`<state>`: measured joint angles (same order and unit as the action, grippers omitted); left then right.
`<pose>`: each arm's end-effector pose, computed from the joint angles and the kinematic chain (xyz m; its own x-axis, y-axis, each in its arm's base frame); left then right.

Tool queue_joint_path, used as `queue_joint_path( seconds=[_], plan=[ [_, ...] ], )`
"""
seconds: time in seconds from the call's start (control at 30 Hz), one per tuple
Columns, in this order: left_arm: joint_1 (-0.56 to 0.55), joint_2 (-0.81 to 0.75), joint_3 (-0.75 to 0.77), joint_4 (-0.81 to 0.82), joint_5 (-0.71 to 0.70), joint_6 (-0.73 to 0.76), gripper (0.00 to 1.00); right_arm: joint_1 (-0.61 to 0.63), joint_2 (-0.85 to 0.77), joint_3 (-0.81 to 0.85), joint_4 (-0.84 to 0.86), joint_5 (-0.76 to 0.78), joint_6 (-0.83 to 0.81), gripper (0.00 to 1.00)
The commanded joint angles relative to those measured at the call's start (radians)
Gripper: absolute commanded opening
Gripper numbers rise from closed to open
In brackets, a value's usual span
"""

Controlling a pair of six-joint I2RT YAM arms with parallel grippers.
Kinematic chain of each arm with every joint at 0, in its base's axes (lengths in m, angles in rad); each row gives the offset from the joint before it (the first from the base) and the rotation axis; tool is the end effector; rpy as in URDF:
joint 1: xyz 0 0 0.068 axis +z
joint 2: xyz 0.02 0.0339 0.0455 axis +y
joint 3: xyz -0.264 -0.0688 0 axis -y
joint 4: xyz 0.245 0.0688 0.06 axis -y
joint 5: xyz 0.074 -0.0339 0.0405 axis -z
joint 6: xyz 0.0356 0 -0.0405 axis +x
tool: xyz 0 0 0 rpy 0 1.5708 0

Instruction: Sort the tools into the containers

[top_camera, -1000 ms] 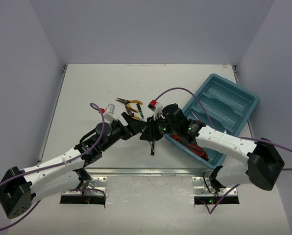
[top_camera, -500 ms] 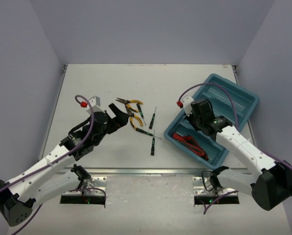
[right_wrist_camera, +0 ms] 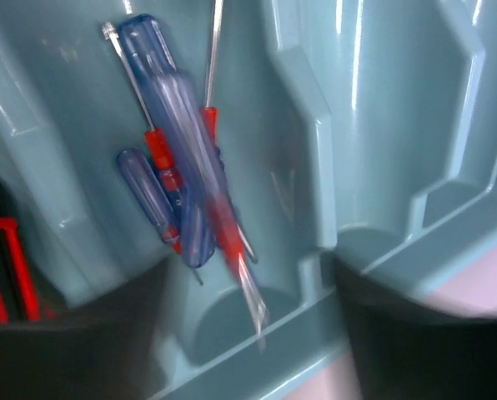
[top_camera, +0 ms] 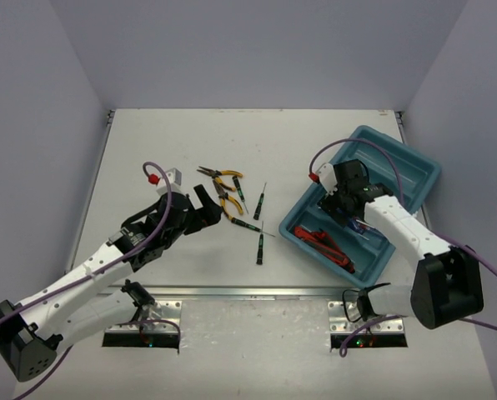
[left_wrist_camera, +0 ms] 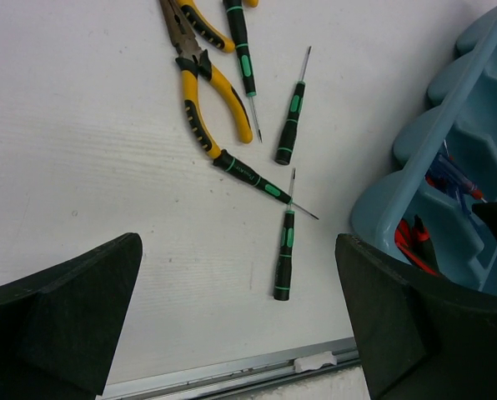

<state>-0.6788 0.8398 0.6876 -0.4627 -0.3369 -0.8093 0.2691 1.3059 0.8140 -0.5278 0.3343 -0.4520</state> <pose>0.1497 -0.1057 0.2701 -0.5866 -0.4045 -0.7016 -0.0611 0.8860 -0.4596 0.2456 0.0556 0.2138 -0.7015 -0.6214 -0.3489 -0.4356 0.7614 -0.4802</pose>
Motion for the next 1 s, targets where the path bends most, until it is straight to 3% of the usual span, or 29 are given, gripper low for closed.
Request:
queue_joint_path(
  seconds=[0.0, 0.17, 0.37, 0.57, 0.7, 0.8, 0.97],
  plan=[
    [0.006, -0.021, 0.009, 0.008, -0.022, 0.026, 1.0, -0.001, -0.043, 0.071, -0.014, -0.003, 0.05, 0.99],
    [0.01, 0.054, 0.023, 0.004, -0.036, 0.006, 1.0, -0.001, -0.109, 0.137, -0.039, -0.029, 0.164, 0.99],
    [0.022, 0.129, 0.052, 0.008, -0.039, -0.006, 1.0, -0.001, -0.206, 0.342, -0.211, -0.1, 0.517, 0.99],
    [0.022, 0.082, 0.071, -0.04, -0.065, -0.018, 1.0, -0.001, -0.389, 0.302, -0.191, -0.097, 0.633, 0.99],
    [0.024, 0.029, 0.101, -0.102, -0.078, 0.002, 1.0, -0.001, -0.477, 0.266, -0.179, -0.217, 0.699, 0.99],
    [0.024, -0.011, 0.141, -0.165, -0.079, 0.013, 1.0, -0.001, -0.529, 0.245, -0.192, -0.222, 0.738, 0.99],
    [0.024, -0.036, 0.303, -0.316, -0.17, 0.145, 1.0, -0.002, -0.615, 0.182, -0.162, -0.231, 0.799, 0.99]
  ],
)
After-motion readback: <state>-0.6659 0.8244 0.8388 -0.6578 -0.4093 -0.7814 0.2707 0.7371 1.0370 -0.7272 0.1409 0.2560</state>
